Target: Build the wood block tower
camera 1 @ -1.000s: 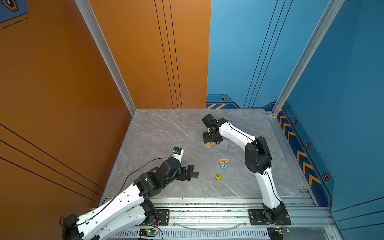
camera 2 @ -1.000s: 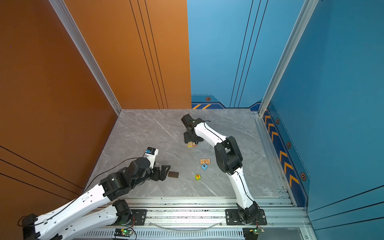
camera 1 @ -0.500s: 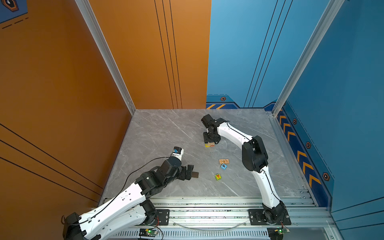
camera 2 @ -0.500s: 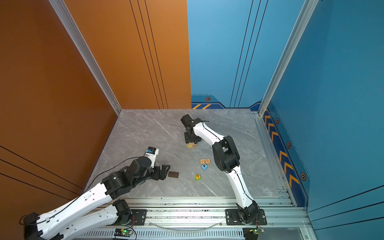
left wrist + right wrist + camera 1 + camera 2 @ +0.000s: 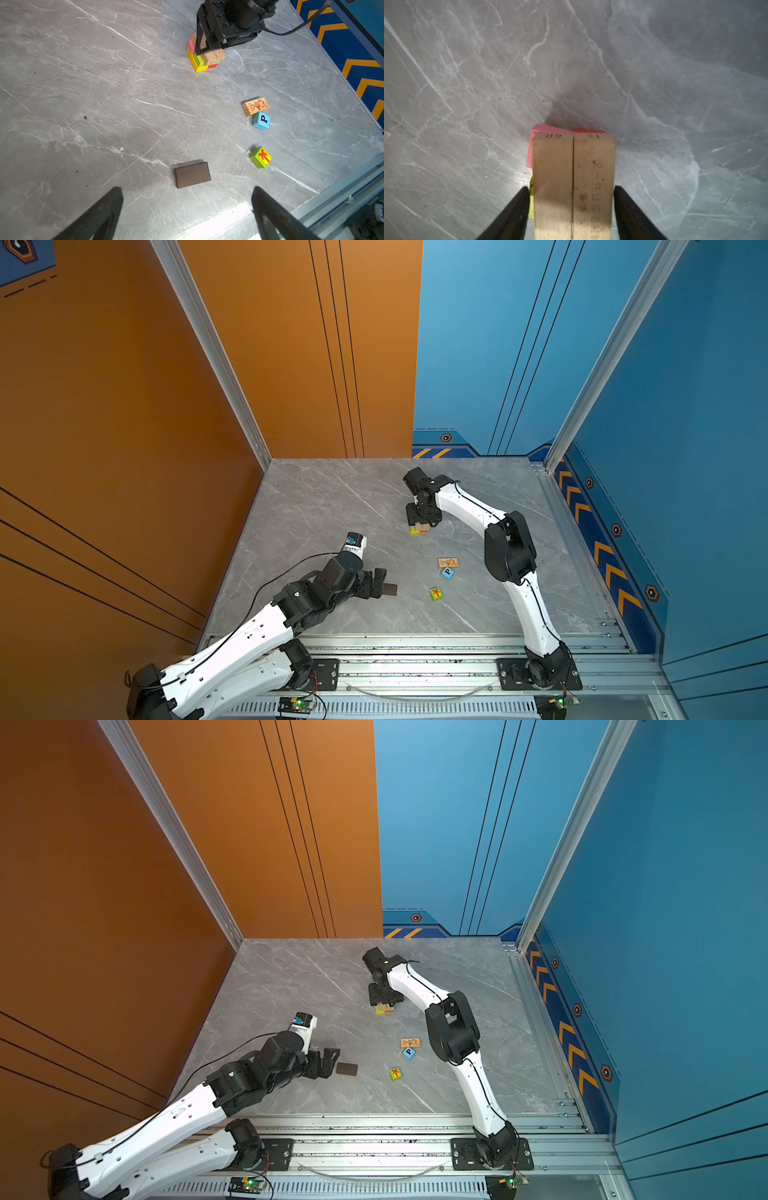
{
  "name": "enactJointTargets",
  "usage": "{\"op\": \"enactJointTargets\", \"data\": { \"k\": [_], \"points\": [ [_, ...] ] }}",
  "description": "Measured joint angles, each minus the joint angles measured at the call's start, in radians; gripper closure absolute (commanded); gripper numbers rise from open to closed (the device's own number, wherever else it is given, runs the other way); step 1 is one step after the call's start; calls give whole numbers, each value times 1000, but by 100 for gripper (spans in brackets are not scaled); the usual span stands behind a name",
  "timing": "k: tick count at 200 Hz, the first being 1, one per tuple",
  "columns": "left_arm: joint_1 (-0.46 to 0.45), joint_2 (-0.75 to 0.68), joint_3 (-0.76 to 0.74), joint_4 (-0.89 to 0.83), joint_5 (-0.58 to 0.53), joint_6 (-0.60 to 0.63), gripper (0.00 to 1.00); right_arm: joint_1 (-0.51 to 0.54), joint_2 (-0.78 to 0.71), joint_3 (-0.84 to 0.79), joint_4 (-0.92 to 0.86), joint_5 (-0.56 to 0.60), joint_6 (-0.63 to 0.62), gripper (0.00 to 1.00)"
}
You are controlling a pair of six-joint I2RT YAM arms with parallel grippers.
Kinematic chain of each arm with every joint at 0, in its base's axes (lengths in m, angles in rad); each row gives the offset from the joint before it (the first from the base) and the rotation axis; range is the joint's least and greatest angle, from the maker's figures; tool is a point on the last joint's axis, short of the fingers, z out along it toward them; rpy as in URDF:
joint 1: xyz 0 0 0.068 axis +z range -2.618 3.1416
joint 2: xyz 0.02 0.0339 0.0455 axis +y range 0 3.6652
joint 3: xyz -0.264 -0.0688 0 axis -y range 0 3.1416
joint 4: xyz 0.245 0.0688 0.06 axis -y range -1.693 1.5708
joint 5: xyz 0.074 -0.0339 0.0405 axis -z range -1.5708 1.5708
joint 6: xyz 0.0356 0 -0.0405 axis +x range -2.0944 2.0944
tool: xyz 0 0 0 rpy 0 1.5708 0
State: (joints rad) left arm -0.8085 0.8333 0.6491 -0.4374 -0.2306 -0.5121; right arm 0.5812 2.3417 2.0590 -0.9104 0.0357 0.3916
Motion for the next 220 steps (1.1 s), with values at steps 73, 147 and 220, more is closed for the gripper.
{"op": "enactJointTargets", "data": {
  "k": [73, 147, 220],
  "points": [
    [5, -13, 0, 0, 0, 0, 2, 2, -2, 10, -18, -5, 1, 15],
    [5, -75, 0, -9, 16, 0, 2, 28, -67, 9, -25, 22, 1, 5],
    [0, -154, 0, -52, 17, -1, 2, 40, -129, -48, -26, 42, 23, 6]
  ]
}}
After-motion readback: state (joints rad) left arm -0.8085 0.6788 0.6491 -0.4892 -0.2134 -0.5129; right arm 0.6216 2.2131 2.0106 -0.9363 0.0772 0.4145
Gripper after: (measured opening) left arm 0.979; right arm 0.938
